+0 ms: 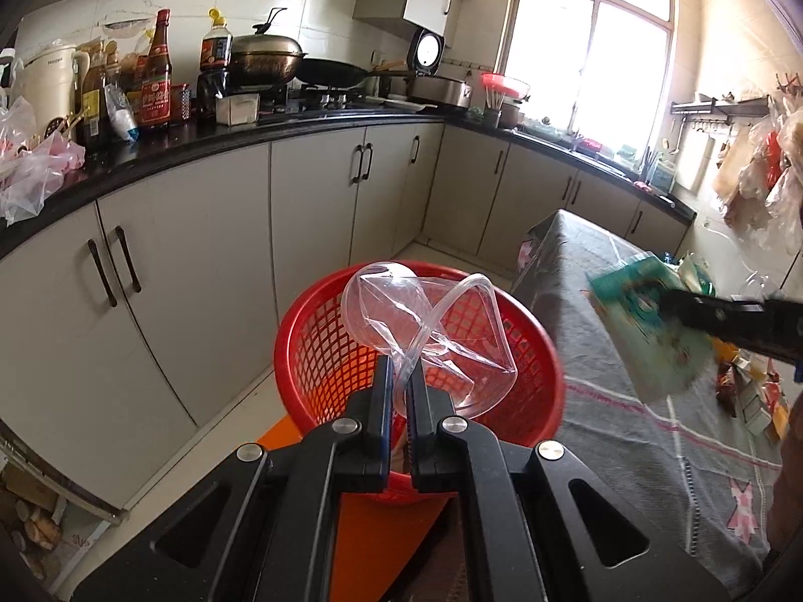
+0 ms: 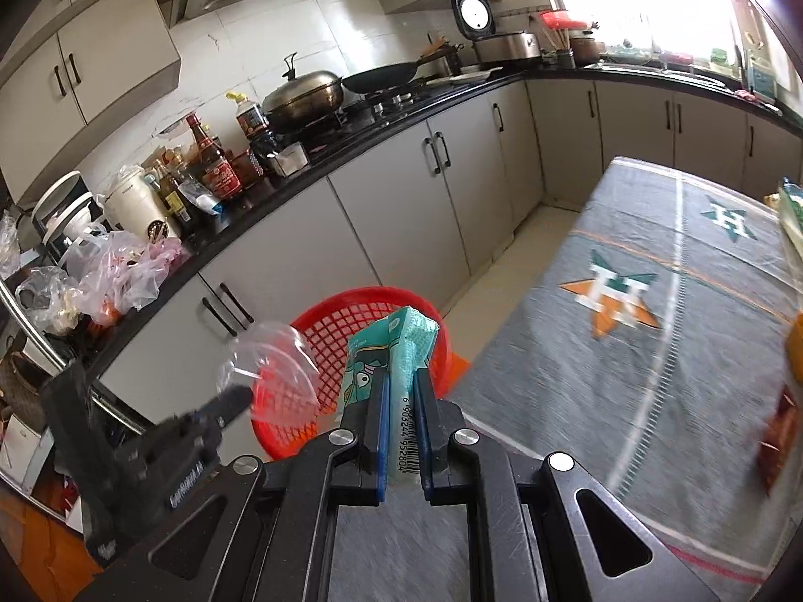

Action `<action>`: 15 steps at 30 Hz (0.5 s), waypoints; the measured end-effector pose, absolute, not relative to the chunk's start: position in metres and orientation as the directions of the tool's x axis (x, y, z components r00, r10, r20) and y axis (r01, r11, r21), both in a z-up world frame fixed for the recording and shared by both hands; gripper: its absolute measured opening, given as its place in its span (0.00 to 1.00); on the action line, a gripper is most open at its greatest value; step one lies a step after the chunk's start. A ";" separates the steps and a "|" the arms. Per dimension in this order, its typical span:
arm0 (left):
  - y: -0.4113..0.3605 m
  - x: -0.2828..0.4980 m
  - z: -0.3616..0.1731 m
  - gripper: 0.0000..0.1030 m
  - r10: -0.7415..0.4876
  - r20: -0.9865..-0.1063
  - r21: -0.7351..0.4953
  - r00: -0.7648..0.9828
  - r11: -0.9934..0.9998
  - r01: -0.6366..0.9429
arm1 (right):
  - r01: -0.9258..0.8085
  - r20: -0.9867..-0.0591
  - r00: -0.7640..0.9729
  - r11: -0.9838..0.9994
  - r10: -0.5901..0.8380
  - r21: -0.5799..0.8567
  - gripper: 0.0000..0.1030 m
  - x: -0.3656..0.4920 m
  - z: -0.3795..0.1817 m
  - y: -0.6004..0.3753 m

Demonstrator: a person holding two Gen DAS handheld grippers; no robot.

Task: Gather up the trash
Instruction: 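Open both grippers over the red basket to drop bag and cup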

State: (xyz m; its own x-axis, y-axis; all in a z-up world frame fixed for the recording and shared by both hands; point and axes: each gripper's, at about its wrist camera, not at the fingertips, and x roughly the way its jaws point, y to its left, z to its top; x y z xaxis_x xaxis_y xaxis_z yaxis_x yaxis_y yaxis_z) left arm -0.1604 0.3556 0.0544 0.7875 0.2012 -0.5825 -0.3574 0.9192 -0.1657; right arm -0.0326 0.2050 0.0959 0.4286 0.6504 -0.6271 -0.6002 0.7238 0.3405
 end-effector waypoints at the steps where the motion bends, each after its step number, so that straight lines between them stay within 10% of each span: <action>1: 0.357 -0.159 0.052 0.04 0.201 -0.586 -0.165 0.785 0.919 -0.359 | -0.603 -0.628 0.425 0.721 0.652 0.341 0.10 -0.030 0.094 0.212; 15: 0.366 -0.149 0.038 0.05 0.233 -0.602 -0.128 0.764 0.916 -0.380 | -0.587 -0.694 0.379 0.739 0.612 0.331 0.14 -0.001 0.057 0.258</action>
State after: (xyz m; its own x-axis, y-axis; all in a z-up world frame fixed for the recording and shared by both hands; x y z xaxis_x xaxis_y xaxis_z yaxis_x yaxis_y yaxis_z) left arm -0.1493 0.3656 0.0382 0.7641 0.2330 -0.6016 -0.3801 0.9161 -0.1279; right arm -0.0012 0.2583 0.0573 0.3786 0.6122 -0.6942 -0.5871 0.7386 0.3312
